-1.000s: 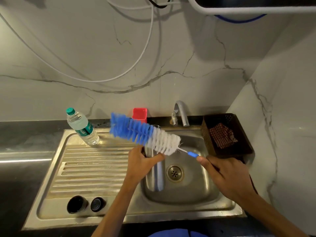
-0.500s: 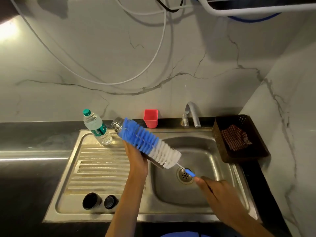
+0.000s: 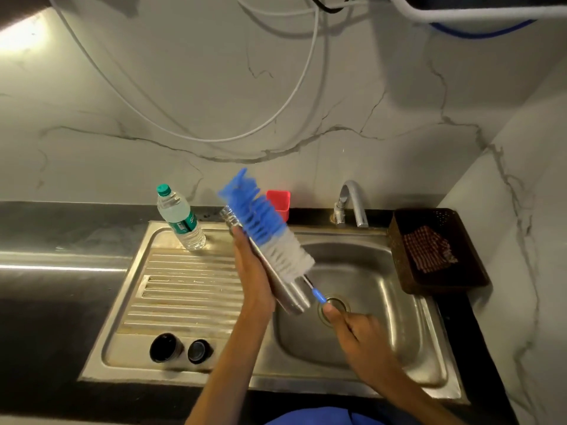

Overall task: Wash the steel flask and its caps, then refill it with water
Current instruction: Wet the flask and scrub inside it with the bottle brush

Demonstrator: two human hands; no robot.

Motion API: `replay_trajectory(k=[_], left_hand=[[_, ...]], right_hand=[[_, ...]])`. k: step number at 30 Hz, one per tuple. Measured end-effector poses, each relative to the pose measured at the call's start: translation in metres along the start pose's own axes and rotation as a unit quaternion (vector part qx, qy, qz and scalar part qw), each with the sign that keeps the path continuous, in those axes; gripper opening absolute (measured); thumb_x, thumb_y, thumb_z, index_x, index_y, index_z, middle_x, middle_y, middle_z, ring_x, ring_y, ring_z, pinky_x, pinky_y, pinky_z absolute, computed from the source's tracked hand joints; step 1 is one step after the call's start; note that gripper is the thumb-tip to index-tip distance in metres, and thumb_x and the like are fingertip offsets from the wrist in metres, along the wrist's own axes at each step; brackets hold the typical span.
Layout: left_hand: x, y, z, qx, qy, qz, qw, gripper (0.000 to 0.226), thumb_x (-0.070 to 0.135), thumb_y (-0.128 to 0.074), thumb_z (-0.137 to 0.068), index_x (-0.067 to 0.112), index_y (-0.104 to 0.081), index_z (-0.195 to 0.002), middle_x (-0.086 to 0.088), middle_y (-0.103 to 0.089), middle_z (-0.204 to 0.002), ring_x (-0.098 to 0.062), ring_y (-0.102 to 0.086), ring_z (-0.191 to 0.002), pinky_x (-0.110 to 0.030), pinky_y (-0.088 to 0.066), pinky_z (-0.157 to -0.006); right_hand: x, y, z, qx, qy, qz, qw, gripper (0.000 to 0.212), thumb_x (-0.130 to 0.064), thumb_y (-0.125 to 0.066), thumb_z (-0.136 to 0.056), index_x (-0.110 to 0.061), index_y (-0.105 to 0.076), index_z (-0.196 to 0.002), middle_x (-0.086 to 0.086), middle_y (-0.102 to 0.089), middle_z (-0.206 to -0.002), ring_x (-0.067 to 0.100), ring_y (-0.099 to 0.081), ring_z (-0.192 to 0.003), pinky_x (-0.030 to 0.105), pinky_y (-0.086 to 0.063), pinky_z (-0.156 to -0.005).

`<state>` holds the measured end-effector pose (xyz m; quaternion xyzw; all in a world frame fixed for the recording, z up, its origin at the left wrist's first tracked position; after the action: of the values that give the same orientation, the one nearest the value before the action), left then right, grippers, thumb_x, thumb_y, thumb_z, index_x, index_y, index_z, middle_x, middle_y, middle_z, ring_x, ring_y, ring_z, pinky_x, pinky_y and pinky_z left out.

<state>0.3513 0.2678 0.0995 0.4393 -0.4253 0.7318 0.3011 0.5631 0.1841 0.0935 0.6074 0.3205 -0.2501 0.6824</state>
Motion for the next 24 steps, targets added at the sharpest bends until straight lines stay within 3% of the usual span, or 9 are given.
replay_trajectory(k=[2,6,8,10,12,15,18,21,24], left_hand=[[0.006,0.000,-0.002,0.014,-0.016,0.007,1.000,0.081,0.084,-0.038,-0.094,0.023,-0.059,-0.143,-0.009,-0.073,-0.130,-0.029,-0.072,-0.119,-0.055,-0.057,-0.101],[0.027,0.040,-0.044,0.151,-0.030,0.117,0.981,0.086,0.088,-0.048,-0.086,0.023,-0.059,-0.142,-0.008,-0.076,-0.120,-0.028,-0.076,-0.107,-0.048,-0.062,-0.092],[0.013,0.044,-0.044,0.147,-0.014,0.110,0.983,0.069,0.076,-0.049,-0.096,0.012,-0.065,-0.118,-0.003,-0.071,-0.088,-0.020,-0.073,-0.076,-0.038,-0.064,-0.072],[-0.009,0.030,-0.027,0.106,0.027,0.090,0.990,0.048,0.056,-0.044,-0.108,0.016,-0.056,-0.083,0.003,-0.055,-0.064,-0.014,-0.058,-0.052,-0.027,-0.054,-0.053],[-0.019,0.023,-0.016,0.098,0.043,0.060,0.992,0.049,0.061,-0.045,-0.105,0.017,-0.062,-0.090,0.001,-0.066,-0.075,-0.017,-0.068,-0.064,-0.030,-0.059,-0.063],[0.001,0.038,-0.021,0.140,0.014,0.065,0.988,0.076,0.084,-0.047,-0.090,0.020,-0.069,-0.125,-0.008,-0.078,-0.114,-0.029,-0.077,-0.103,-0.042,-0.062,-0.088],[0.015,0.059,-0.033,0.160,-0.003,0.029,0.987,0.089,0.092,-0.049,-0.082,0.021,-0.065,-0.135,-0.017,-0.075,-0.120,-0.036,-0.074,-0.109,-0.050,-0.062,-0.091],[0.015,0.041,-0.019,0.089,-0.043,-0.053,0.994,0.078,0.084,-0.044,-0.092,0.021,-0.060,-0.136,-0.017,-0.072,-0.120,-0.034,-0.073,-0.108,-0.052,-0.061,-0.092],[-0.012,0.022,0.001,0.015,-0.034,-0.125,0.992,0.083,0.085,-0.042,-0.093,0.019,-0.055,-0.142,-0.008,-0.069,-0.131,-0.026,-0.068,-0.122,-0.056,-0.054,-0.105]], right_hand=[[0.004,0.005,-0.002,-0.001,-0.007,-0.010,1.000,0.050,-0.062,-0.044,-0.098,-0.035,-0.050,-0.056,-0.004,-0.039,-0.045,0.013,-0.038,-0.045,0.035,-0.035,-0.052],[0.021,0.011,0.021,-0.073,-0.016,0.022,0.997,0.050,-0.065,-0.037,-0.098,-0.038,-0.055,-0.060,-0.004,-0.044,-0.047,0.012,-0.041,-0.046,0.025,-0.033,-0.052],[0.013,-0.006,0.015,-0.077,-0.024,0.011,0.997,0.054,-0.066,-0.039,-0.099,-0.030,-0.051,-0.059,-0.008,-0.048,-0.049,0.011,-0.043,-0.046,0.032,-0.039,-0.053],[-0.005,-0.021,0.000,-0.059,-0.012,-0.008,0.998,0.056,-0.065,-0.042,-0.099,-0.027,-0.047,-0.058,-0.009,-0.048,-0.049,0.012,-0.043,-0.046,0.033,-0.038,-0.052],[-0.015,-0.024,-0.015,-0.040,-0.004,-0.035,0.999,0.062,-0.064,-0.043,-0.100,-0.019,-0.042,-0.057,-0.005,-0.044,-0.047,0.011,-0.043,-0.045,0.039,-0.039,-0.050],[0.002,-0.019,-0.018,-0.025,-0.027,-0.047,0.998,0.071,-0.068,-0.043,-0.099,-0.009,-0.043,-0.059,-0.003,-0.040,-0.047,0.011,-0.039,-0.045,0.038,-0.037,-0.050],[0.024,-0.019,-0.007,-0.032,-0.052,-0.006,0.998,0.075,-0.074,-0.039,-0.096,-0.009,-0.044,-0.059,-0.004,-0.040,-0.046,0.010,-0.038,-0.046,0.036,-0.036,-0.051],[0.022,-0.026,-0.010,-0.036,-0.061,-0.012,0.997,0.069,-0.071,-0.040,-0.096,-0.016,-0.040,-0.053,-0.007,-0.039,-0.045,0.009,-0.038,-0.045,0.031,-0.034,-0.051],[0.016,-0.025,-0.030,-0.008,-0.049,-0.020,0.999,0.074,-0.072,-0.034,-0.099,-0.015,-0.044,-0.053,-0.006,-0.043,-0.046,0.008,-0.039,-0.044,0.028,-0.033,-0.049]])
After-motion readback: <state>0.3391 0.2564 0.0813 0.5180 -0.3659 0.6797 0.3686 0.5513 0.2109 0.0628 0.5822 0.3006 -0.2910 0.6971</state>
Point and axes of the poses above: each hand's wrist, its own z-axis away from the middle knuckle, its own y-axis out of the back of the hand, x = y × z, the point moved 5 cm from there along -z, towards the middle knuckle
